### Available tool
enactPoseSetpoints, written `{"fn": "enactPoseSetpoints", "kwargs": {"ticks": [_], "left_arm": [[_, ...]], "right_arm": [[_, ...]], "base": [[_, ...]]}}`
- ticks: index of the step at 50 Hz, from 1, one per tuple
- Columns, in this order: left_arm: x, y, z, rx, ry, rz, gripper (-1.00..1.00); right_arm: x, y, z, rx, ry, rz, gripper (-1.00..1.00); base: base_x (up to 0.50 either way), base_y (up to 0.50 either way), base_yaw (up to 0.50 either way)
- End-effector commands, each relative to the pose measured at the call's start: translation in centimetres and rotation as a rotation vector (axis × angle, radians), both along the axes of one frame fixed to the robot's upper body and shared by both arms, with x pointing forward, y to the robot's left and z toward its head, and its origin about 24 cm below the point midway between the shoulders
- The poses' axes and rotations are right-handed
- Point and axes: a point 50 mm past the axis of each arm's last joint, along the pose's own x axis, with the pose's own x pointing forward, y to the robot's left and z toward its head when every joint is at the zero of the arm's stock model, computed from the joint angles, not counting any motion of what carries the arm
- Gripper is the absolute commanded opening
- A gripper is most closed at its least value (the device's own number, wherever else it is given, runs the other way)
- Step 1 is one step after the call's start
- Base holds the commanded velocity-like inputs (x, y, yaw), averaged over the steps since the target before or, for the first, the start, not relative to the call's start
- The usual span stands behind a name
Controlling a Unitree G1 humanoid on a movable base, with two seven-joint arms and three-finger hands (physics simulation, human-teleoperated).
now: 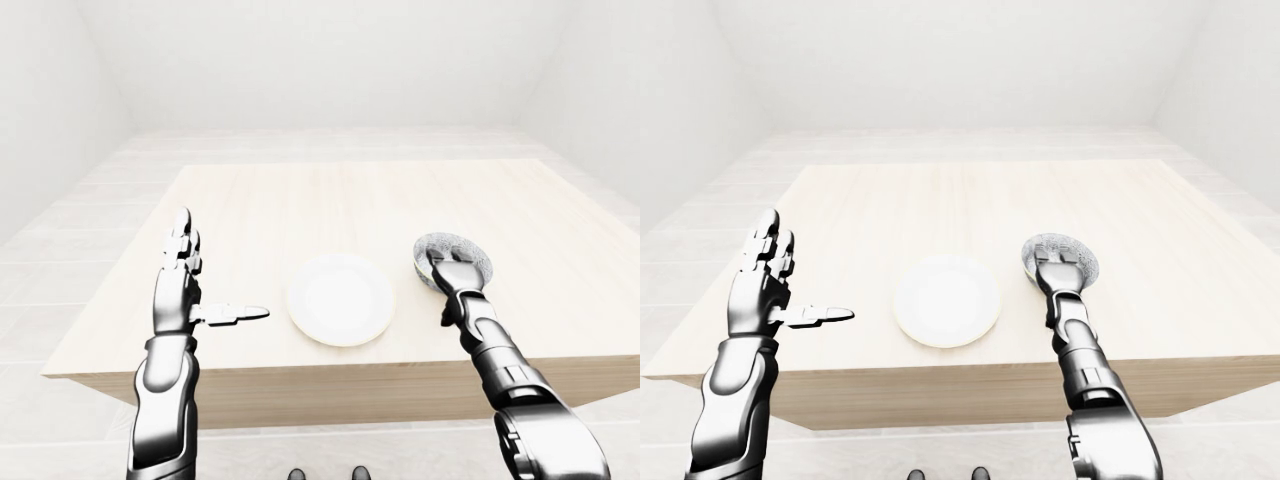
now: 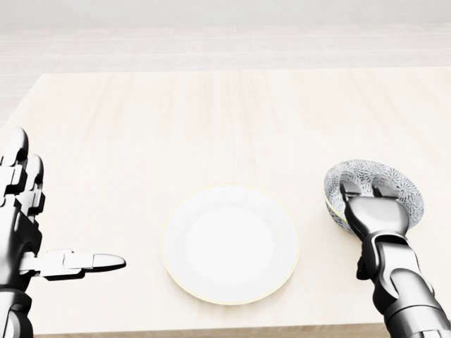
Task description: Put the bowl on the plate.
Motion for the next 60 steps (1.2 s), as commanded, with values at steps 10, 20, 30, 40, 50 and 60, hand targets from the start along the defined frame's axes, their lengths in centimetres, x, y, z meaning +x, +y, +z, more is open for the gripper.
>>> {"fn": "enactPoseSetpoints", "kwargs": {"ticks": [10,20,30,40,50,60], "left_arm": [[0.0,0.2,-0.1,-0.002,0.004,0.004,1.00],[0.2,0.2,-0.3,-0.005,0.015,0.007,1.00],[0.2,0.2,-0.3,-0.004,0.015,0.008,1.00],[0.2,0.3,-0.5,-0.006,0.023,0.012,1.00],[0.3,0.4,-0.6,-0.007,0.028,0.014,1.00],[0.3,0.5,-0.7,-0.006,0.029,0.016,1.00]], "right_arm": [[0.0,0.1,-0.1,-0.002,0.000,0.003,0.21],[-0.1,0.0,-0.1,-0.004,0.007,0.005,0.03],[-0.1,-0.2,0.2,-0.008,0.006,0.004,-0.42],[-0.1,-0.1,0.9,-0.011,-0.003,0.014,-0.46],[0.0,0.1,2.4,-0.014,-0.028,0.031,-0.46],[-0.3,0.5,4.1,-0.016,-0.054,0.049,-0.47]], "base": [[0.00,0.00,0.00],[0.00,0.00,0.00],[0.00,0.00,0.00],[0.00,0.00,0.00],[0.00,0.00,0.00],[0.00,0.00,0.00]]}}
